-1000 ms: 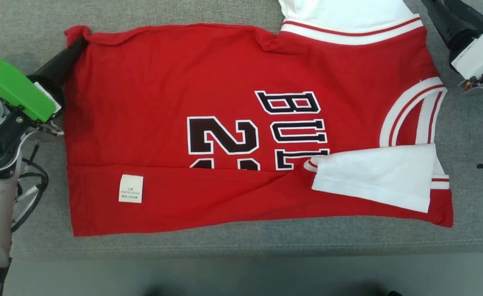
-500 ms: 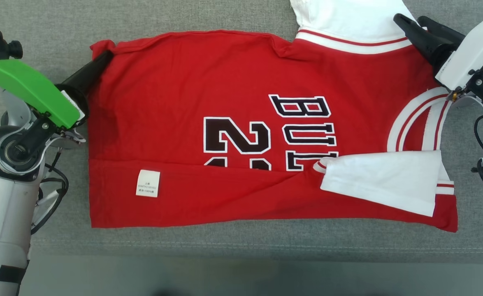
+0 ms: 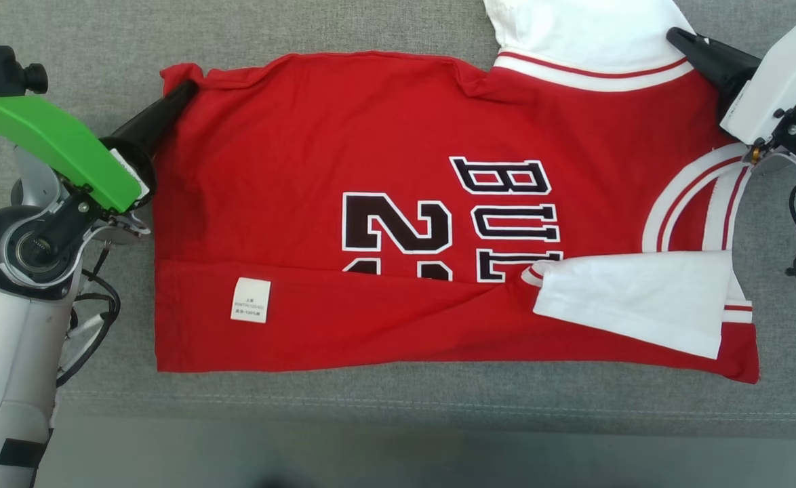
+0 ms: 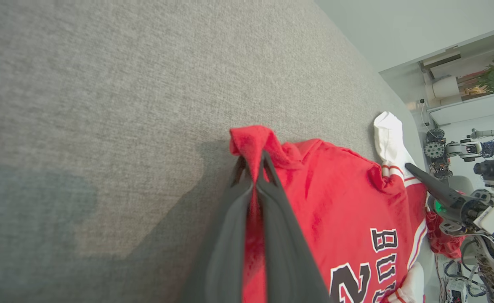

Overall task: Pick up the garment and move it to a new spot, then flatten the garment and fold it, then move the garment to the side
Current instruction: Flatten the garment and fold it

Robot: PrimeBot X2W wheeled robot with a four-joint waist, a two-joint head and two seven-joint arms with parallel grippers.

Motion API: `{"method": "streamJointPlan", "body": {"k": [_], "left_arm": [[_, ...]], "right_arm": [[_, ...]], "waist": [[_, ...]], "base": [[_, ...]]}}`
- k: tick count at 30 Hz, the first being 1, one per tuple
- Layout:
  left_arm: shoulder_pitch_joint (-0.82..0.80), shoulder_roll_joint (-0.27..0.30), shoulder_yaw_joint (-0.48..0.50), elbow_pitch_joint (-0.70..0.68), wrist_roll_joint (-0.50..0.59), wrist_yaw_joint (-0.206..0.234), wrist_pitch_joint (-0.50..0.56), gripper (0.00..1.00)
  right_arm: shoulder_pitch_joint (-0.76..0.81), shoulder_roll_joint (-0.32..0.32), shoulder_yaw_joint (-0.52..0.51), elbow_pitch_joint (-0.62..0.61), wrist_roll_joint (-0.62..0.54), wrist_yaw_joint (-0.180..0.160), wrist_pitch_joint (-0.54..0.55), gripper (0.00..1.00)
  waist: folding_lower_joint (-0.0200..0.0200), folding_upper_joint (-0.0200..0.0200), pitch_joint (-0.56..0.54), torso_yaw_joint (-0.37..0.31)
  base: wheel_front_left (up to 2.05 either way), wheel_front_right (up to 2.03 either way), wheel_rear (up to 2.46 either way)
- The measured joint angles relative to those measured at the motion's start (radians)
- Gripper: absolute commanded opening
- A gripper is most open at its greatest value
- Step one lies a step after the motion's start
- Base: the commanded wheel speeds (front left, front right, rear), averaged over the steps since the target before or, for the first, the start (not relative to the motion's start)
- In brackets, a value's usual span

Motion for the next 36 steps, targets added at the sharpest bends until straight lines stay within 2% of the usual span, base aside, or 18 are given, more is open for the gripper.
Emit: {"method": "streamJointPlan", "body": {"k": [7,13,23,27,36], "left_arm": [[0.000,0.000,-0.001,-0.014,-0.001,0.000,-0.036,0.00],[0.003,-0.003,0.001,-0.035,-0.007,0.000,-0.074,0.00],[0.081,-0.005,0.000,-0.065,-0.029,0.000,-0.137,0.00],[0.127,-0.024,-0.006,-0.101,-0.051,0.000,-0.169,0.00],[0.243,-0.026,0.006,-0.140,-0.067,0.000,-0.244,0.00]], "right_arm": [[-0.010,0.005,-0.028,0.002,-0.021,0.012,-0.075,0.00],[-0.002,0.008,-0.035,-0.014,-0.033,0.046,-0.136,0.00],[0.093,0.003,-0.027,-0.043,-0.050,0.088,-0.210,0.00],[0.146,-0.002,-0.022,-0.068,-0.061,0.100,-0.252,0.00],[0.263,0.007,-0.015,-0.110,-0.088,0.113,-0.348,0.00]], "waist": [[0.0000,0.0000,-0.013,0.002],[0.0000,0.0000,-0.025,0.001],[0.0000,0.0000,-0.048,-0.007],[0.0000,0.0000,-0.066,-0.010],[0.0000,0.0000,-0.119,-0.019]], "base": [[0.00,0.00,0.00],[0.00,0.00,0.00],[0.00,0.00,0.00],[0.00,0.00,0.00],[0.00,0.00,0.00]]}}
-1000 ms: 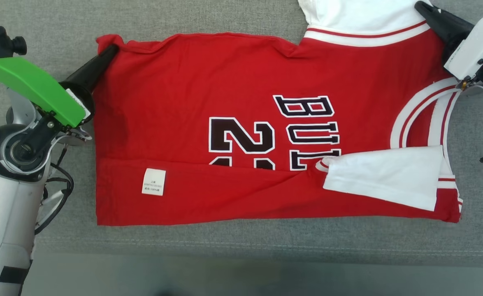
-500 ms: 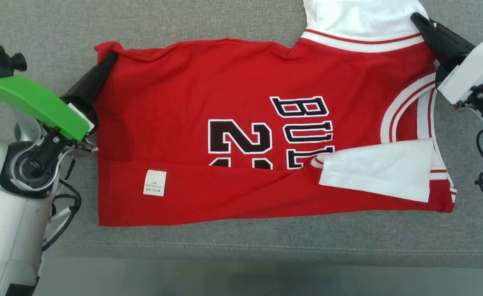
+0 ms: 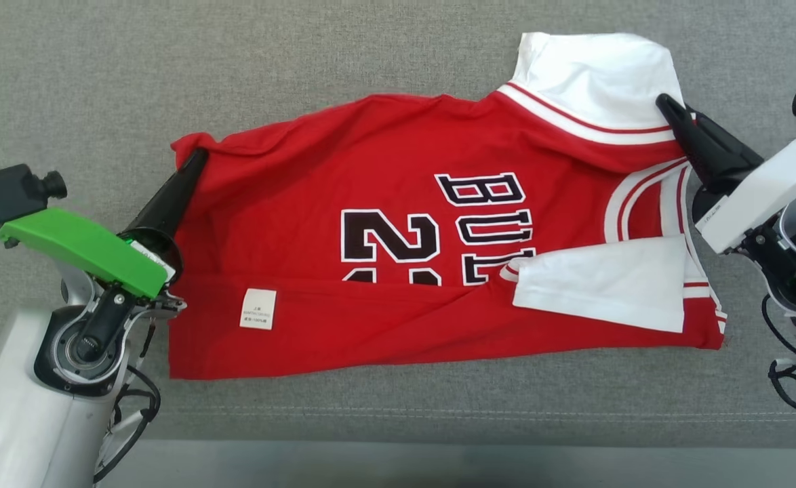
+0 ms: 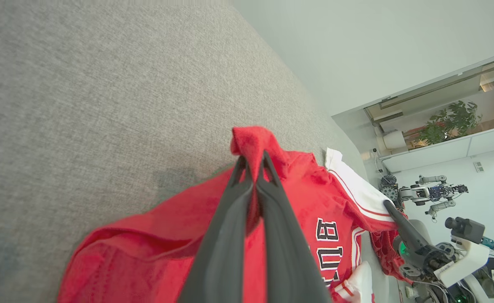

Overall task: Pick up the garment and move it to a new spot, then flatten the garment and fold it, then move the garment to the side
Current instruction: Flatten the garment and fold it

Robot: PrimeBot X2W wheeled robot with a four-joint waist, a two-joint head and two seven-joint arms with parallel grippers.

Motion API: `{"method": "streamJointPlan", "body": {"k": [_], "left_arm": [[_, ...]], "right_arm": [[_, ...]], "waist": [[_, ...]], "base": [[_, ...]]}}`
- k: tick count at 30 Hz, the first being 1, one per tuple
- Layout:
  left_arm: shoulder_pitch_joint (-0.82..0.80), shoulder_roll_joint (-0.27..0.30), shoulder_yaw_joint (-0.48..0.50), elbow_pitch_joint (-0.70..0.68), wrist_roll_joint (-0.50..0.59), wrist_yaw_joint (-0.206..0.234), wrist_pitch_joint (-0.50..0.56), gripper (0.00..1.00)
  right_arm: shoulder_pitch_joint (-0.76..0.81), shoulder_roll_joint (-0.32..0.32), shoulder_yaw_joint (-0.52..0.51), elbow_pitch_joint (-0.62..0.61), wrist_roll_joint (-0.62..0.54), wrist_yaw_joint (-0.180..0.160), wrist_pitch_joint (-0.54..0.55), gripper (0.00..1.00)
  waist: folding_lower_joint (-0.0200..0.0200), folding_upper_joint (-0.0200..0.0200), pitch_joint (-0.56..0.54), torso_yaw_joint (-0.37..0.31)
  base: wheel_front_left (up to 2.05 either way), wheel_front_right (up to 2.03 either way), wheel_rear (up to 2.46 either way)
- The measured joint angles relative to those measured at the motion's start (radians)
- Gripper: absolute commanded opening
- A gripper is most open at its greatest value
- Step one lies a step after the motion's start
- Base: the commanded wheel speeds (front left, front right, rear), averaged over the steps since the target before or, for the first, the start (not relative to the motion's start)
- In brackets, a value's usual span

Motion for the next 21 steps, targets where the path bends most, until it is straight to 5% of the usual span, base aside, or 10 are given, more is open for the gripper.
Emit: {"method": "streamJointPlan", "body": {"k": [21], "left_arm": [[0.186,0.040,0.027,-0.057,-0.053,0.000,-0.075,0.00]], "right_arm": [[0.184,-0.027,0.014,-0.068,-0.046,0.011,-0.123,0.00]], "waist": [[-0.0001,0.0000,-0.126,-0.026]], "base": [[0.00,0.00,0.00]]}}
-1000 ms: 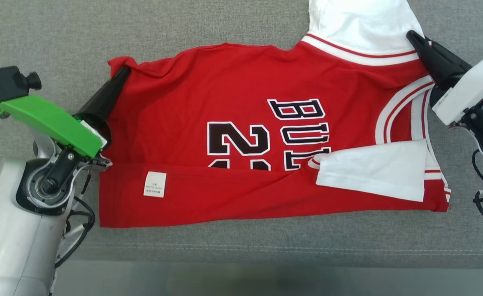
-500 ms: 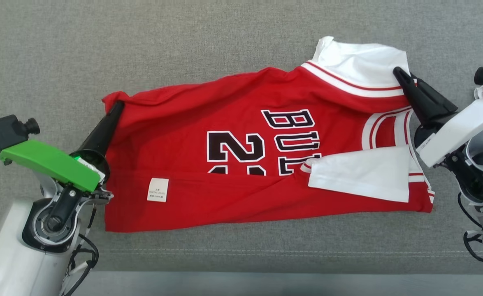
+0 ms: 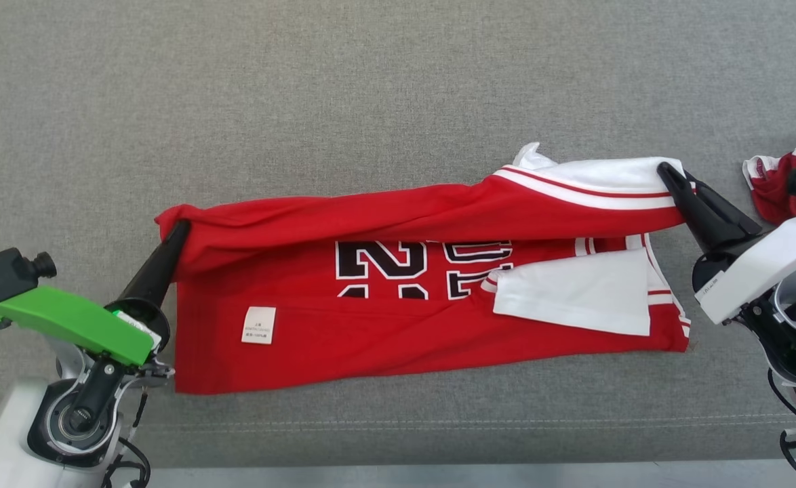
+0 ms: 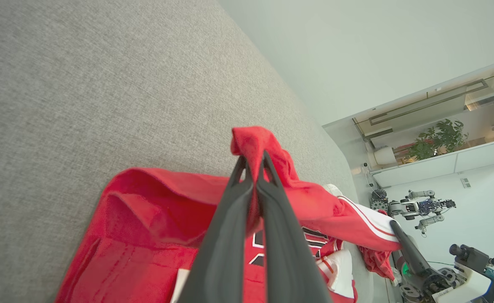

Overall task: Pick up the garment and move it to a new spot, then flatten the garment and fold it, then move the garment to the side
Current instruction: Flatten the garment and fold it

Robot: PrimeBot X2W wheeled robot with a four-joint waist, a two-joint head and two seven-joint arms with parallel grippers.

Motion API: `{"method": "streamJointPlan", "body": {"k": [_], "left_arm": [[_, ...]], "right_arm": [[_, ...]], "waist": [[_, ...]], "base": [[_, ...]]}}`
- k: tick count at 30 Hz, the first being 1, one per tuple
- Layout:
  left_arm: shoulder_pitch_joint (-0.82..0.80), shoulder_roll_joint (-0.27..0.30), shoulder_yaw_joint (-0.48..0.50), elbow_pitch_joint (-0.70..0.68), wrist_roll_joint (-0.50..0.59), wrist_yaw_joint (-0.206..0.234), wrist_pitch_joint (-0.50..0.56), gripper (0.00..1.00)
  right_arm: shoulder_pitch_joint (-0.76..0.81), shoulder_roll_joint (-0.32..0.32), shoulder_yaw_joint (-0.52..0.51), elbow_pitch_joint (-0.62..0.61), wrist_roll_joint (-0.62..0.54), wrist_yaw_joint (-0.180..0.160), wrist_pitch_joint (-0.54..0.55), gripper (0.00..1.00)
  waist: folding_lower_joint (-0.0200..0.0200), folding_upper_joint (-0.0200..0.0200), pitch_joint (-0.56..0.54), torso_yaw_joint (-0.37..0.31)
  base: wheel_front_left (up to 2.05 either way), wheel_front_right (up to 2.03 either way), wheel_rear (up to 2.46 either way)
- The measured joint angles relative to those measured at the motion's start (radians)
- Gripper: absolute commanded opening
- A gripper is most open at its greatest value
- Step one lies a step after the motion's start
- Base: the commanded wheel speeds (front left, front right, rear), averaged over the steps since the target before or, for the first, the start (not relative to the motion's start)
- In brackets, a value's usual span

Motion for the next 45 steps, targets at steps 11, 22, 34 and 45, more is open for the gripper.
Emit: {"method": "streamJointPlan", "body": {"k": [11,22,34,45], "left_arm": [[0.083,0.028,-0.030,0.001,0.001,0.000,0.001,0.00],[0.096,0.030,-0.045,-0.001,0.002,0.000,-0.002,0.00],[-0.018,0.030,-0.021,-0.035,0.018,0.000,-0.033,0.00],[-0.235,-0.009,-0.033,0.040,0.082,0.000,-0.051,0.00]], "right_arm": [[0.053,-0.015,-0.006,-0.031,-0.007,-0.002,-0.009,0.00],[0.095,-0.057,0.015,-0.047,-0.059,-0.010,-0.016,0.00],[-0.038,-0.056,0.023,-0.016,-0.089,-0.012,0.029,0.00],[-0.286,-0.052,0.038,-0.010,-0.166,-0.009,0.053,0.00]], "waist": [[0.0000,0.0000,-0.021,-0.014],[0.0000,0.0000,-0.012,-0.004],[0.0000,0.0000,0.038,0.009],[0.0000,0.0000,0.134,0.042]], "base": [[0.00,0.00,0.00],[0.00,0.00,0.00],[0.00,0.00,0.00],[0.00,0.00,0.00]]}}
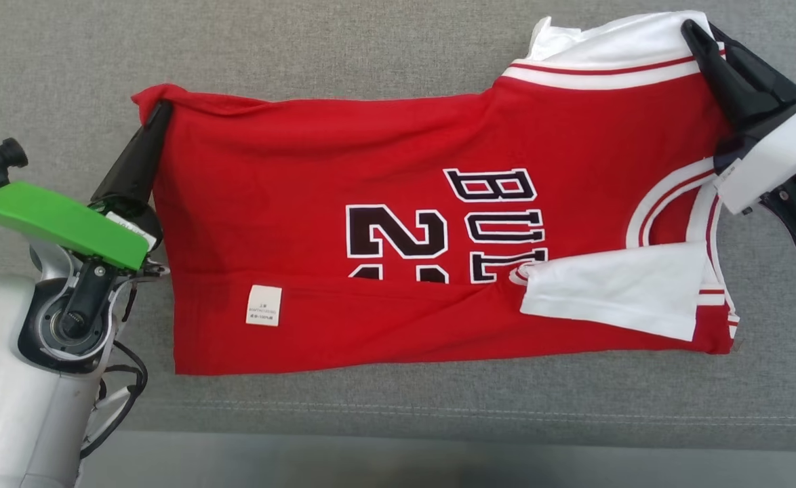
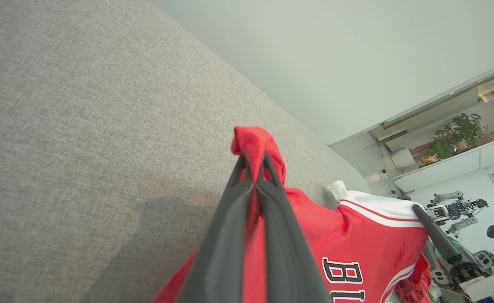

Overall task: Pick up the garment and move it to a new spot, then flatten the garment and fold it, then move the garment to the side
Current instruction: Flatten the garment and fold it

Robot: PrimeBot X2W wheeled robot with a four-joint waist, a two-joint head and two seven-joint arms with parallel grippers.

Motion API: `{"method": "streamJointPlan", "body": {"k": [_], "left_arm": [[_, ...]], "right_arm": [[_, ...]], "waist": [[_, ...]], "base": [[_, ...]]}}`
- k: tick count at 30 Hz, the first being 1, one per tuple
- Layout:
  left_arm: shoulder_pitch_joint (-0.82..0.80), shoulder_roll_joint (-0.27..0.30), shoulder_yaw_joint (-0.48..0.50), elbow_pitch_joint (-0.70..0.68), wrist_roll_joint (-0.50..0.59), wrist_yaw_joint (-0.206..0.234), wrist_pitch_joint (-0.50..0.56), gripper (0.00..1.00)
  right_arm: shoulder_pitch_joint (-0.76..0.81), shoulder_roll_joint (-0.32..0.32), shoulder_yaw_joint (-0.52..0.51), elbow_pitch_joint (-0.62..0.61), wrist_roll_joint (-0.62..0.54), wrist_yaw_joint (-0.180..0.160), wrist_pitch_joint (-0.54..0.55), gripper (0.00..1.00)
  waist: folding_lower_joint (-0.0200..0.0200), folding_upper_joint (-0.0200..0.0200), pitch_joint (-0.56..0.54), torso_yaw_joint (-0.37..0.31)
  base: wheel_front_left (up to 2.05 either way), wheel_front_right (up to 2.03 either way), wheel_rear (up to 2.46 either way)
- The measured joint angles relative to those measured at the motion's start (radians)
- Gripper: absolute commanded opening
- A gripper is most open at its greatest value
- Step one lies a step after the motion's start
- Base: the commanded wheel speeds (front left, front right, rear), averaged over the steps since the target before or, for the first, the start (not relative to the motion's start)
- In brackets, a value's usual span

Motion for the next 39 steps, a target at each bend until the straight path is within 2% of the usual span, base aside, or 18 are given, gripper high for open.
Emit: {"method": "streamJointPlan", "body": {"k": [6,18,27,39], "left_arm": [[0.002,-0.007,-0.020,0.030,0.001,0.000,-0.018,0.00],[0.072,0.007,-0.014,0.045,-0.013,0.000,-0.061,0.00],[0.074,0.005,-0.033,0.028,-0.020,0.000,-0.074,0.00],[0.123,0.039,-0.033,0.007,-0.038,0.000,-0.088,0.00]], "right_arm": [[0.011,0.027,0.021,0.020,0.000,0.009,-0.038,0.00],[0.093,0.005,0.006,0.067,0.004,0.017,-0.084,0.00],[0.094,0.009,0.011,0.086,0.009,0.019,-0.104,0.00],[0.136,0.008,0.023,0.090,0.029,0.027,-0.115,0.00]], "waist": [[0.0000,0.0000,0.020,0.010],[0.0000,0.0000,-0.012,-0.026],[0.0000,0.0000,-0.043,-0.024],[0.0000,0.0000,-0.075,-0.023]], "base": [[0.00,0.00,0.00],[0.00,0.00,0.00],[0.00,0.00,0.00],[0.00,0.00,0.00]]}}
